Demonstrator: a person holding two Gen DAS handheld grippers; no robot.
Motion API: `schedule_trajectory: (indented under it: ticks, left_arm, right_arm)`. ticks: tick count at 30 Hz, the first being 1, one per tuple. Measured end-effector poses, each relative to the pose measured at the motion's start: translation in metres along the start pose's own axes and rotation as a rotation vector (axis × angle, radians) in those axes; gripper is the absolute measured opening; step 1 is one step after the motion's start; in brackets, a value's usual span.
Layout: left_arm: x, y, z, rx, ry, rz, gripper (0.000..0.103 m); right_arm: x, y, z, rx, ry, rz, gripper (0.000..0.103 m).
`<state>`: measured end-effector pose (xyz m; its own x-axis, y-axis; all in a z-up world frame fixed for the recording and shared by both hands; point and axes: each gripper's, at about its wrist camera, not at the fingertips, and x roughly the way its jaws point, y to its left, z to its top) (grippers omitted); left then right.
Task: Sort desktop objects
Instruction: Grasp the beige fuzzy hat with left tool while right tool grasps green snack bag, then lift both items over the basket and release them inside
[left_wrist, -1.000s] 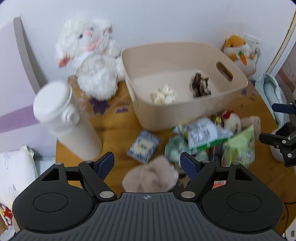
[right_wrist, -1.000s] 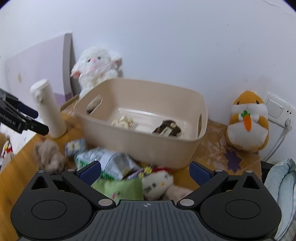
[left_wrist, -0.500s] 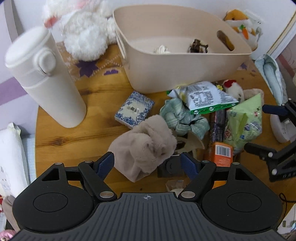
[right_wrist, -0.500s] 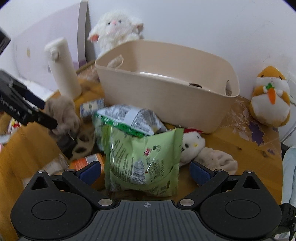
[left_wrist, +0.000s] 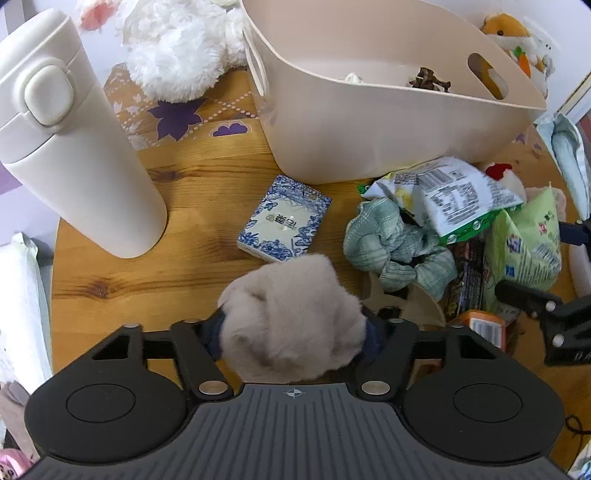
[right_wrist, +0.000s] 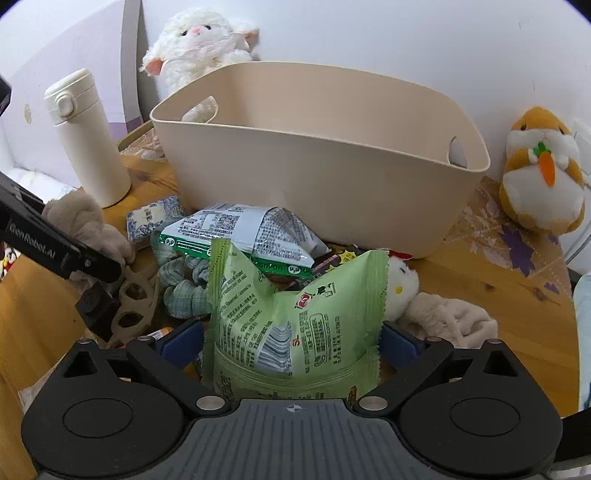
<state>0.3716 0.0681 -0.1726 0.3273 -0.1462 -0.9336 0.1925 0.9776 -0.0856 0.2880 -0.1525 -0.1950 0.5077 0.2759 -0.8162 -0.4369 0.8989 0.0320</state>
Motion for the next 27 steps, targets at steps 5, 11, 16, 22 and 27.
schedule_trajectory:
  ticks: [5, 11, 16, 22, 27]
  left_arm:
    - [0.000, -0.001, -0.002, 0.030, -0.016, 0.005, 0.051]
    - [-0.003, -0.003, -0.005, 0.054, -0.027, -0.013, 0.043]
    - [-0.009, -0.002, -0.010, 0.051, -0.039, -0.024, 0.042]
    - [-0.023, 0.000, -0.018, 0.045, -0.064, -0.037, 0.042]
    - [-0.041, 0.000, -0.021, 0.047, -0.106, -0.057, 0.042]
  right_arm:
    - [0.004, -0.006, 0.000, 0.030, 0.014, 0.050, 0.075]
    - [-0.001, -0.003, 0.001, 0.016, 0.013, 0.075, 0.057]
    - [-0.007, -0.005, -0.002, 0.025, 0.013, 0.088, 0.055]
    - [-0.029, -0.010, -0.003, 0.055, -0.031, 0.112, 0.055]
    - [-0.053, -0.012, 0.003, 0.046, -0.085, 0.116, 0.055]
